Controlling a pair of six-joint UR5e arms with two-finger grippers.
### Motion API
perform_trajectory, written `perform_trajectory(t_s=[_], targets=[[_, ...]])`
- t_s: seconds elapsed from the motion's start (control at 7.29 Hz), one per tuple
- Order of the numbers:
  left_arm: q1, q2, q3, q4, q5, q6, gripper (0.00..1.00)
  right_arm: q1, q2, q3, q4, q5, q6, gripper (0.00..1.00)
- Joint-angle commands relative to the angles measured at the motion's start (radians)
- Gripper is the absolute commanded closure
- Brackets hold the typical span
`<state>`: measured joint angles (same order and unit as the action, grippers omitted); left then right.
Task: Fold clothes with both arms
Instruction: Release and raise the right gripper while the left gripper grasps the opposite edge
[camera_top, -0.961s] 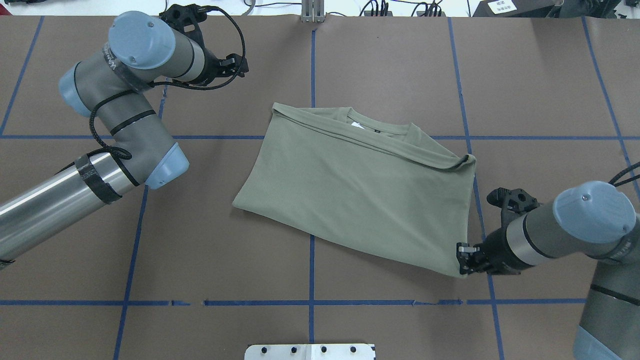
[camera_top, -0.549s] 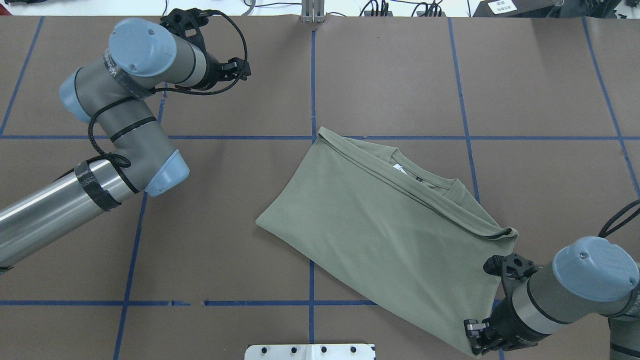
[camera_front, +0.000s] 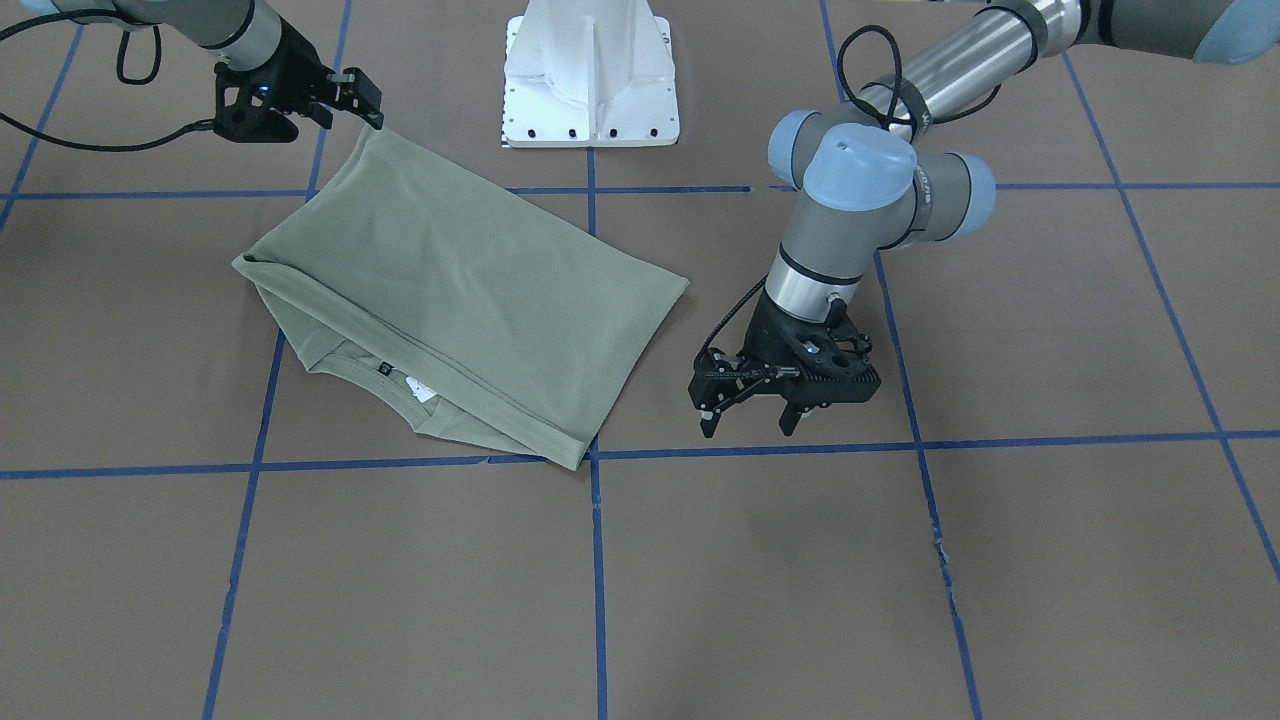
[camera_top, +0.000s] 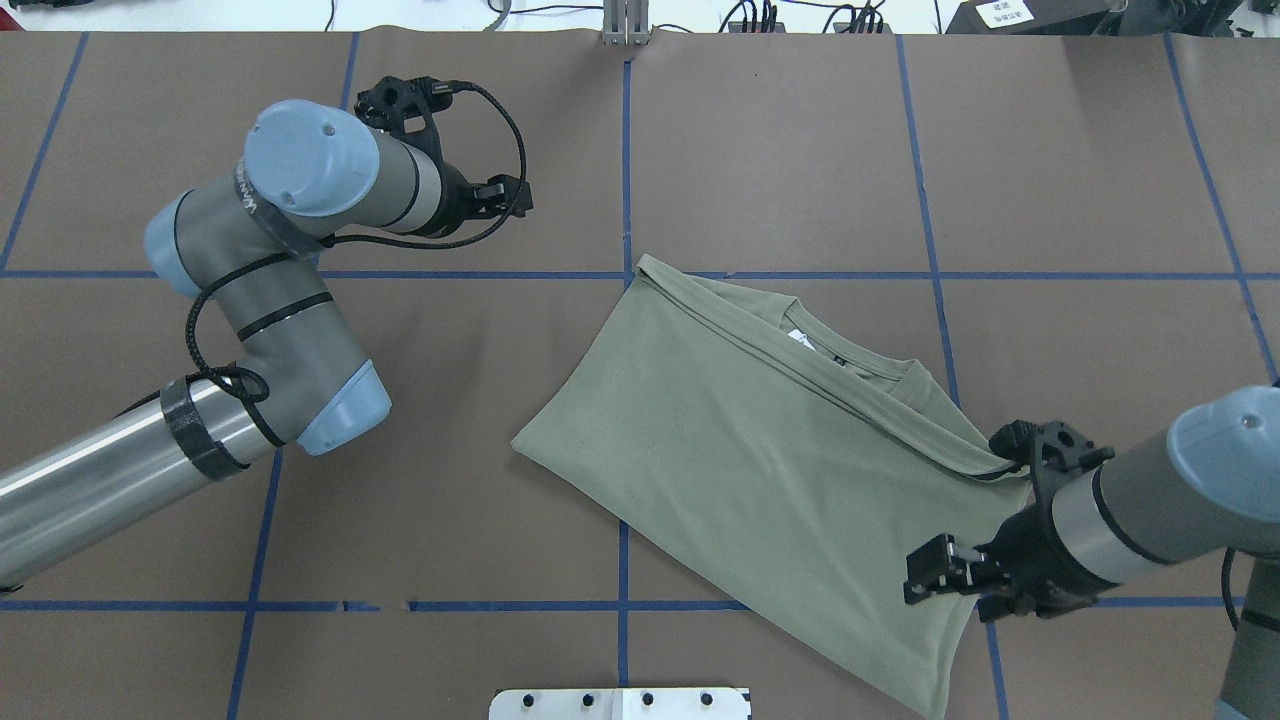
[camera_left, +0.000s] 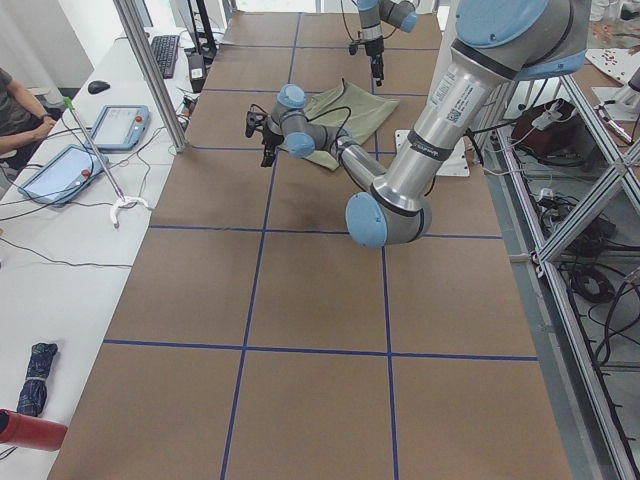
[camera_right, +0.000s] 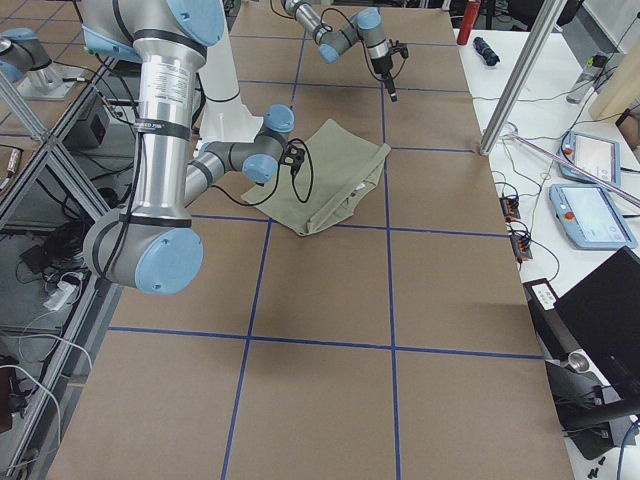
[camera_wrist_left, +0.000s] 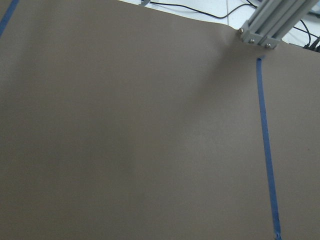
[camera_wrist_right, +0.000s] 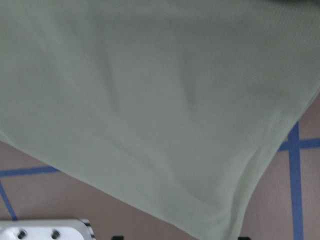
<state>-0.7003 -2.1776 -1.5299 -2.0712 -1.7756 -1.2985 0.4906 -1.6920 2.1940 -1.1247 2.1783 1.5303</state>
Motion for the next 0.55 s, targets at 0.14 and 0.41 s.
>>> perform_trajectory(t_s=[0.14,0.41], targets=[[0.115,0.075,-0.163,0.121,-0.079,-0.268,0.02,0.21,0.11,-0.025,-0.001,-0.011,-0.005,0.0],[0.203,0.068,-0.164,0.134,-0.064,-0.411,0.04,0.261,0.17,-0.048,-0.006,-0.012,-0.005,0.0]])
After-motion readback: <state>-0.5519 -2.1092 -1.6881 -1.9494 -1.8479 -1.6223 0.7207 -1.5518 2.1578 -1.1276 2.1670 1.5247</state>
